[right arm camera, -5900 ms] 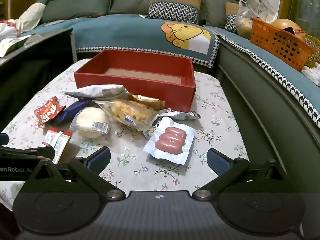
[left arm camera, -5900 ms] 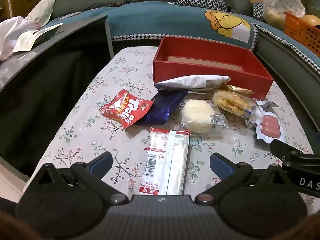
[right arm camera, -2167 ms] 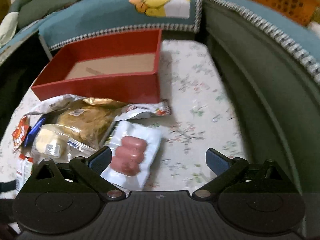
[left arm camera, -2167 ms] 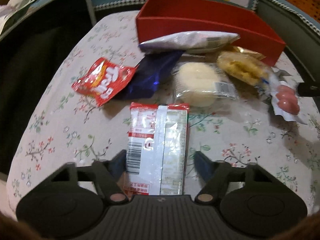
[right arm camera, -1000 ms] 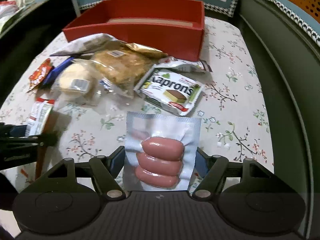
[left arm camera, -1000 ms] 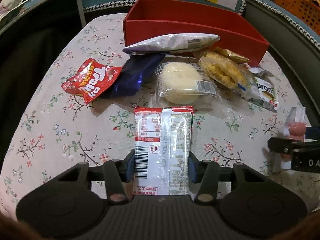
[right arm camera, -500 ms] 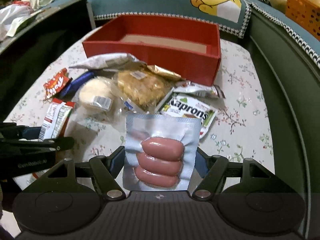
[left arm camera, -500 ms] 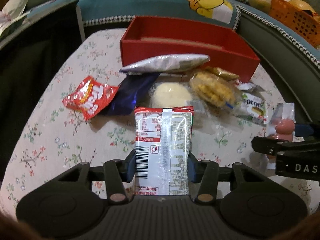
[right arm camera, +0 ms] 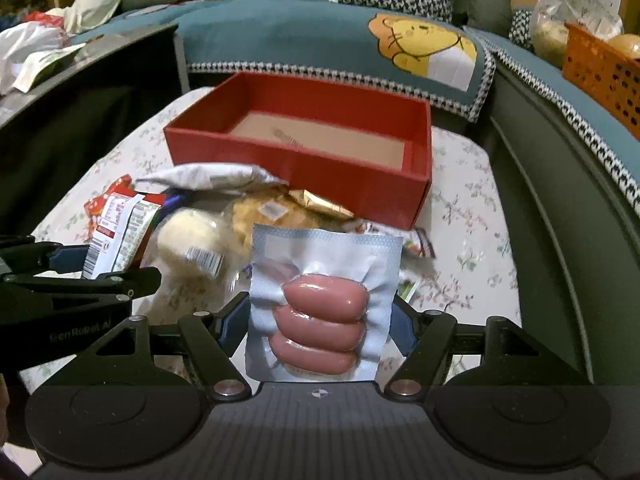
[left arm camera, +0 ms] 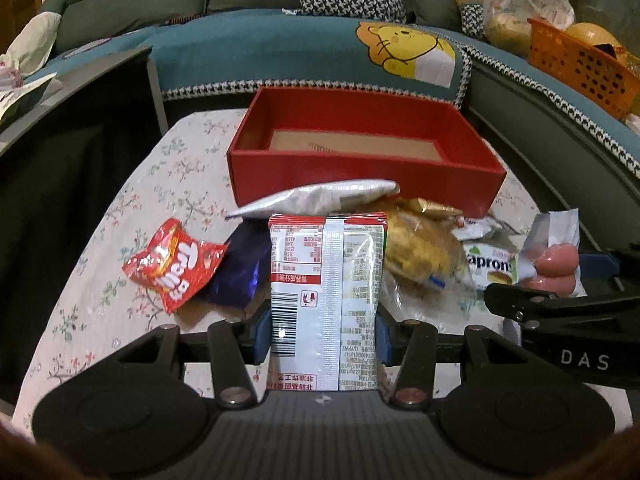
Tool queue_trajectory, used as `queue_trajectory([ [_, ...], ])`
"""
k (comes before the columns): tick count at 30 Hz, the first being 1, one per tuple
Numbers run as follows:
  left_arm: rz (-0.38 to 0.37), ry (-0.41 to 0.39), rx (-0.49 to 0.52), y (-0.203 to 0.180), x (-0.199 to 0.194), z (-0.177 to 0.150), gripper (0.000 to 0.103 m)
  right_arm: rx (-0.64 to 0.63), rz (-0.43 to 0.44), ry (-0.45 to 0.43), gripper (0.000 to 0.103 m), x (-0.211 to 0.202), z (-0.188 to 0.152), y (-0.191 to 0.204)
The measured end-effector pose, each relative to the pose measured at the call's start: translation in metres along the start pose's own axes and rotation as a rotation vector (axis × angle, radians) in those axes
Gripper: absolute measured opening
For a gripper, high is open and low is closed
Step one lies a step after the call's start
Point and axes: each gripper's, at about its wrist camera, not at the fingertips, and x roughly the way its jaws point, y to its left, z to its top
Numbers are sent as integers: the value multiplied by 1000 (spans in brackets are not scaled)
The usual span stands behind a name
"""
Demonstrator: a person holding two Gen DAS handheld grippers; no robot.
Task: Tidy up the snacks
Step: 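Carry the wafer pack and sausage pack with both grippers over the red box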
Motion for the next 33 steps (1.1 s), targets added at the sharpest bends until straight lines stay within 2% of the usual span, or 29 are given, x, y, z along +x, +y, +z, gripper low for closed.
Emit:
queue_trajectory([
  [15,32,-68,0,-6,-6,26,93,-10,-33,-64,76,-8,17,-1],
  [23,38,-129,-11,-9,-3,65,93,-7,-62,-139,76,-16,49,-7],
  [33,47,-160,-41,-11,34,114,93,-9,-132,-133,76,18,88,-19],
])
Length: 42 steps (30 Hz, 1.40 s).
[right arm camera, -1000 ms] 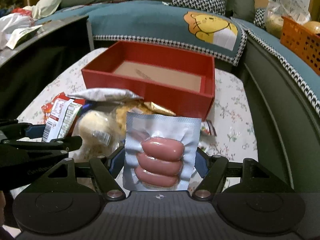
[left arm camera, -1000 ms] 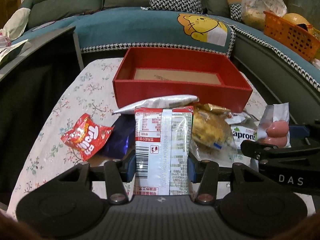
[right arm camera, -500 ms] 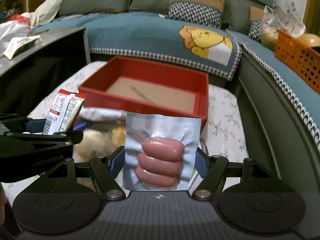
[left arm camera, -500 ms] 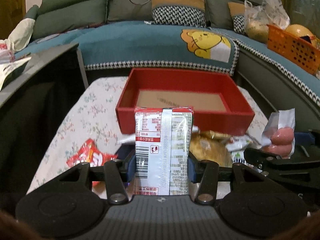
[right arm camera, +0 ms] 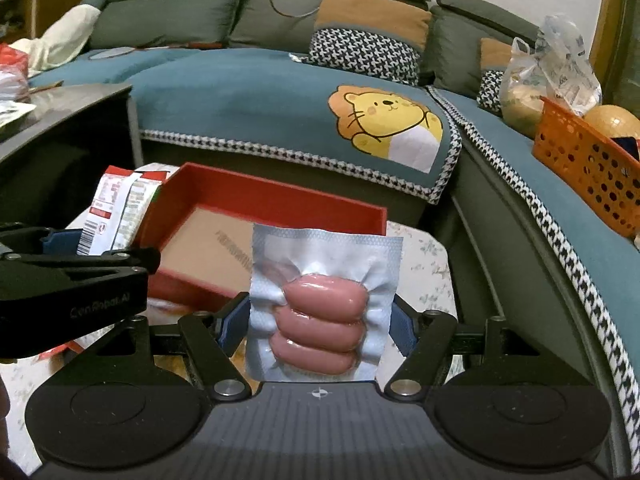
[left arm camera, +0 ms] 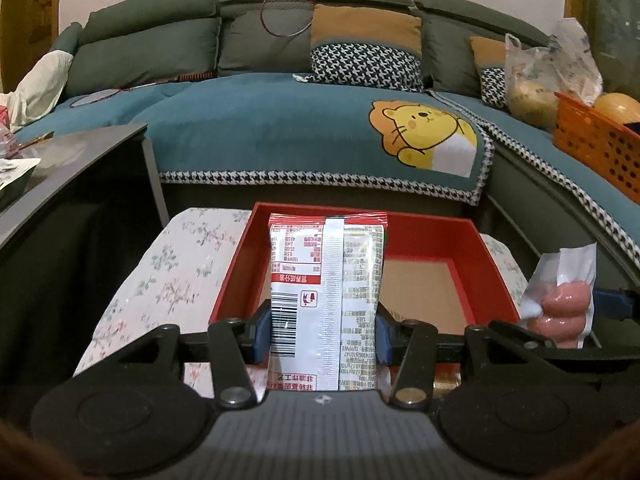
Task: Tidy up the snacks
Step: 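Carry the wafer pack and sausage pack with both grippers over the red box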
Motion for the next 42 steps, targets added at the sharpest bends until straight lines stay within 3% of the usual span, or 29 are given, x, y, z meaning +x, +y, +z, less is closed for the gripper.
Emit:
queue_trajectory([
  [15,16,24,1,-8,52,24,93,13,-47,15,76,45,31,-6],
  [42,50,60,10,-14,103,34,93,-4,-65,52,76,91,43,-8],
])
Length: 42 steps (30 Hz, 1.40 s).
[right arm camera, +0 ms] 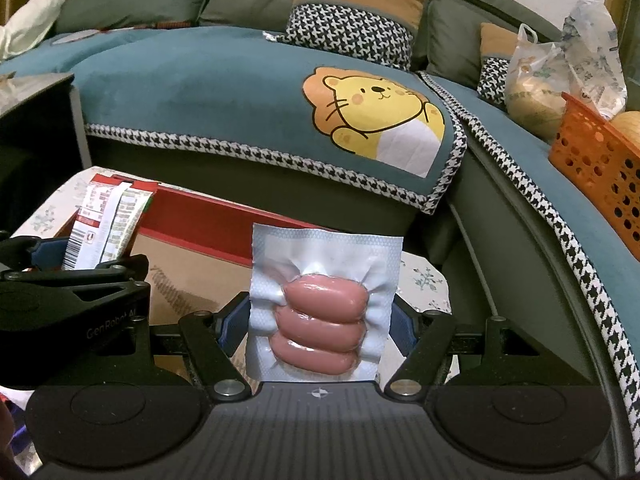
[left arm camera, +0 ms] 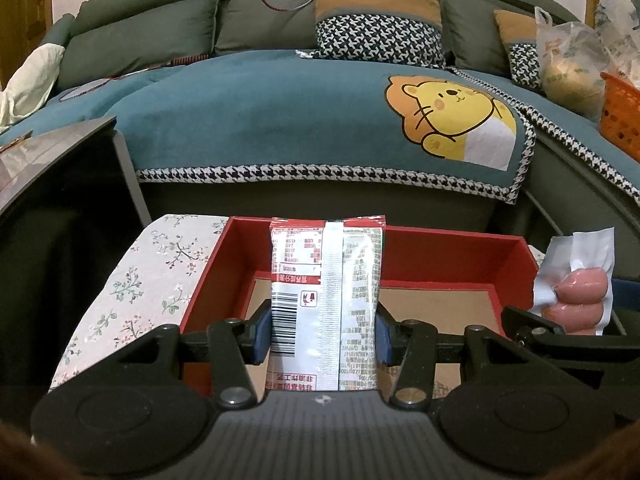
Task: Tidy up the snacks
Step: 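Carry the wafer pack and sausage pack with both grippers over the red box, then release the wafer pack with the left gripper while the right drops a blue candy bag into the box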
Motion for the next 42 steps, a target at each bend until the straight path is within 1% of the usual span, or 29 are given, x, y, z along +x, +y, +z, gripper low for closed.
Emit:
queue_trajectory([
  [25,44,41,17,2,29,-6,93,-10,20,37,76,31,-2,7],
  [37,73,69,22,2,41,-11,93,-7,36,64,76,43,-7,12],
  [42,85,84,30,1,46,-13,94,0,46,85,78,48,-10,13],
])
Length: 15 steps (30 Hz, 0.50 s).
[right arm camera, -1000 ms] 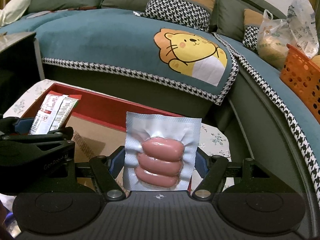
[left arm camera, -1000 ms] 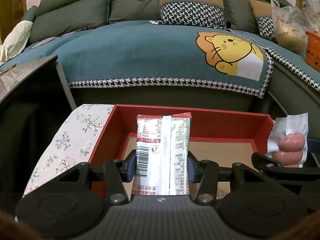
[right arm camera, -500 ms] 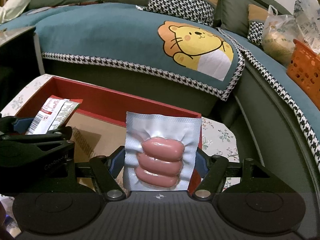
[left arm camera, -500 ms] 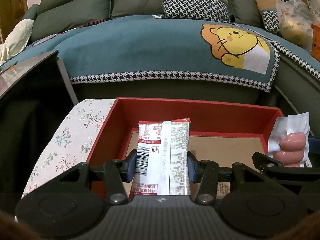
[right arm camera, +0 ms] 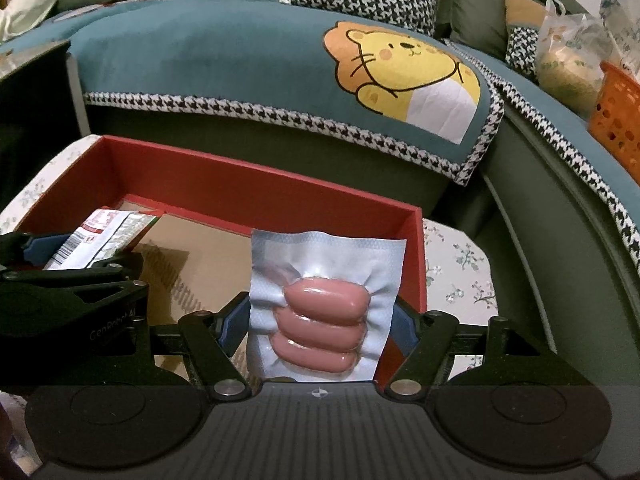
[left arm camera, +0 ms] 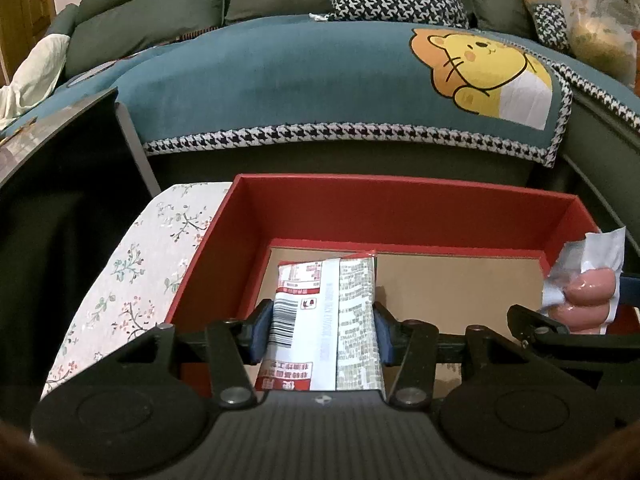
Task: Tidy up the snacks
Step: 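Release the wafer pack with the left gripper while the right drops a blue candy bag into the box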
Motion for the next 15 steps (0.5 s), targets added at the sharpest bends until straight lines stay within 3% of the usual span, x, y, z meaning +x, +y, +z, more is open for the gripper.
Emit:
queue_trajectory([
  [15,0,14,-9,3,1,-1,102,10,0,3,79,6,-1,-3],
])
